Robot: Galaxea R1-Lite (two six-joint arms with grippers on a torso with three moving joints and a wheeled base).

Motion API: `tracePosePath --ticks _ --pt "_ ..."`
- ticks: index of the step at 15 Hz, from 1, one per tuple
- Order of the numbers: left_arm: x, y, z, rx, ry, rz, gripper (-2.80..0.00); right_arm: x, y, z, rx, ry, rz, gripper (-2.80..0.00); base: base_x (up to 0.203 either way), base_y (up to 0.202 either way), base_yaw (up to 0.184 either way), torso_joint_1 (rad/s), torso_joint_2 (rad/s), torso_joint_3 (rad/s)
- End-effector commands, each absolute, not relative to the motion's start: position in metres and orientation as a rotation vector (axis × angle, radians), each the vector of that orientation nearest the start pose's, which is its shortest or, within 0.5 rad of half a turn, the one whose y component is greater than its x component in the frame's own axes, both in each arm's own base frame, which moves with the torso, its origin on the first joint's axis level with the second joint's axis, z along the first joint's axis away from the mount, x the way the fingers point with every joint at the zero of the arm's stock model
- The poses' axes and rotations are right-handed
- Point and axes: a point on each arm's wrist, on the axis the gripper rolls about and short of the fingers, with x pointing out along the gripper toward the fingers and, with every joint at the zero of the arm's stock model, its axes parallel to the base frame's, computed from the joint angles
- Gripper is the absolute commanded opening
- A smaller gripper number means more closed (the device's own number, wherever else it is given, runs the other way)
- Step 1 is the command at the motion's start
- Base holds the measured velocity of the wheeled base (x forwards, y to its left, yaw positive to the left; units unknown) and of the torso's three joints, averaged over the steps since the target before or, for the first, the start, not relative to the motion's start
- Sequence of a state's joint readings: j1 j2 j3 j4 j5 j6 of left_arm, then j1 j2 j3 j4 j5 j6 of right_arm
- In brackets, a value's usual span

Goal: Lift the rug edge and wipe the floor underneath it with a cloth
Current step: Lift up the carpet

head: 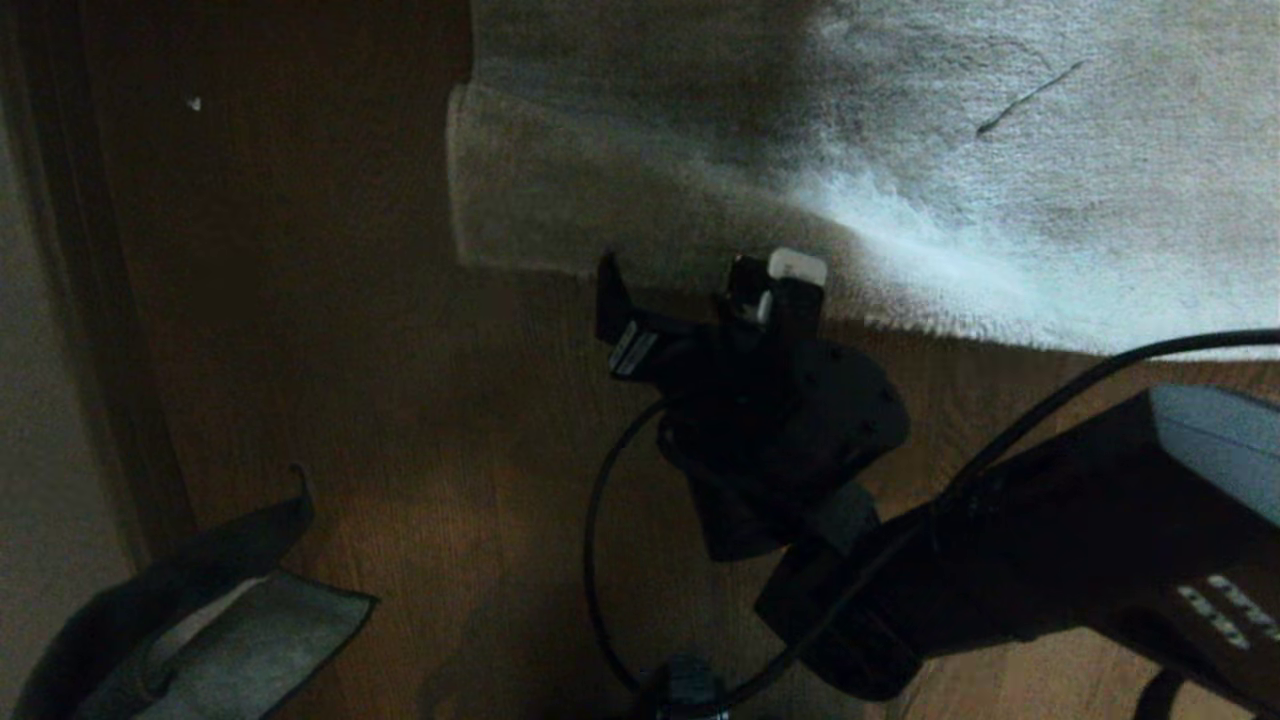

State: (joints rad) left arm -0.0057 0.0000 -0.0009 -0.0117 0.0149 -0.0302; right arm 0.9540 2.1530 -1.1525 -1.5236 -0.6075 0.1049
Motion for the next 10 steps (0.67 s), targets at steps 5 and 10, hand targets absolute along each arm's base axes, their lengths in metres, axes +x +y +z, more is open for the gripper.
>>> tracePosePath --ticks 5,10 --pt "-0.023 0.0 0.077 -0.031 -0.014 0.009 -2.8 0.226 0.327 0.2 0.533 -0.366 0.401 0.0 0.0 0.0 0.0 0.0 0.0 0.0" --pt "-0.023 0.0 0.077 -0.031 -0.013 0.009 -2.8 0.232 0.326 0.192 0.592 -0.341 0.4 0.0 0.0 0.0 0.0 0.0 0.0 0.0"
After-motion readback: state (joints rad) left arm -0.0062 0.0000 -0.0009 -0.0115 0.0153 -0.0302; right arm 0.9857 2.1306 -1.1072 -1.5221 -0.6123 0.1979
